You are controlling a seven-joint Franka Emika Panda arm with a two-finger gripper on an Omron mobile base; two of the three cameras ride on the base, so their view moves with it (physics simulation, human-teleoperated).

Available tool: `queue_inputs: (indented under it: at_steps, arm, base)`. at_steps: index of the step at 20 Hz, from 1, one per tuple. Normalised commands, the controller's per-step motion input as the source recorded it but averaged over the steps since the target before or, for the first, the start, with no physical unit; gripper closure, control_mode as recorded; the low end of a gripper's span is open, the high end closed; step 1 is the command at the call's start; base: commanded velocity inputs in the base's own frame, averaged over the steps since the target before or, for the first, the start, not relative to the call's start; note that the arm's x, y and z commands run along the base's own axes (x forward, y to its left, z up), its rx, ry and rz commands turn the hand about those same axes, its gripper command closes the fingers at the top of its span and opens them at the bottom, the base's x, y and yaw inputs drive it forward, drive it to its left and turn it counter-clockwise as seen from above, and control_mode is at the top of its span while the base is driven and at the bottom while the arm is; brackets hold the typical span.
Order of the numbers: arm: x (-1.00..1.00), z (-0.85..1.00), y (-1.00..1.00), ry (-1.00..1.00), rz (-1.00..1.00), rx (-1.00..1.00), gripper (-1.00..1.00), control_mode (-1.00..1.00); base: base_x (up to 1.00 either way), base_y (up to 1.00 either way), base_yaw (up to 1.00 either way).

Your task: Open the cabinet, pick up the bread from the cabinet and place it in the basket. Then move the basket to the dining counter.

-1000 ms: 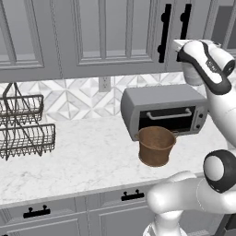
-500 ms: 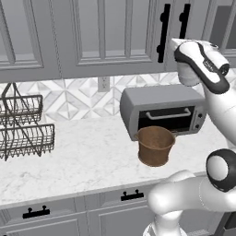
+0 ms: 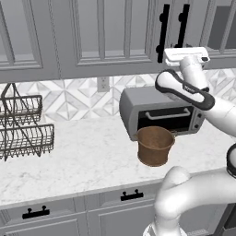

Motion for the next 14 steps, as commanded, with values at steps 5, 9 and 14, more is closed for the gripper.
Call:
queue_inputs:
  at_steps: [5,9,14]
  arm:
    - [0.42,0.20,-0.71,0.54,0.08,-0.11,1.00,-1.00]
    - [0.08,0.30,-1.00,0.56,-0.01,-0.06,1.00,-1.00]
    - [-0.08,0.49,-1.00,0.56,-0.05,-0.02,1.00,-1.00]
  base:
    - [0.00,0.00,0.00]
    - [0.00,0.00,0.00]
    - [0.00,0.00,0.00]
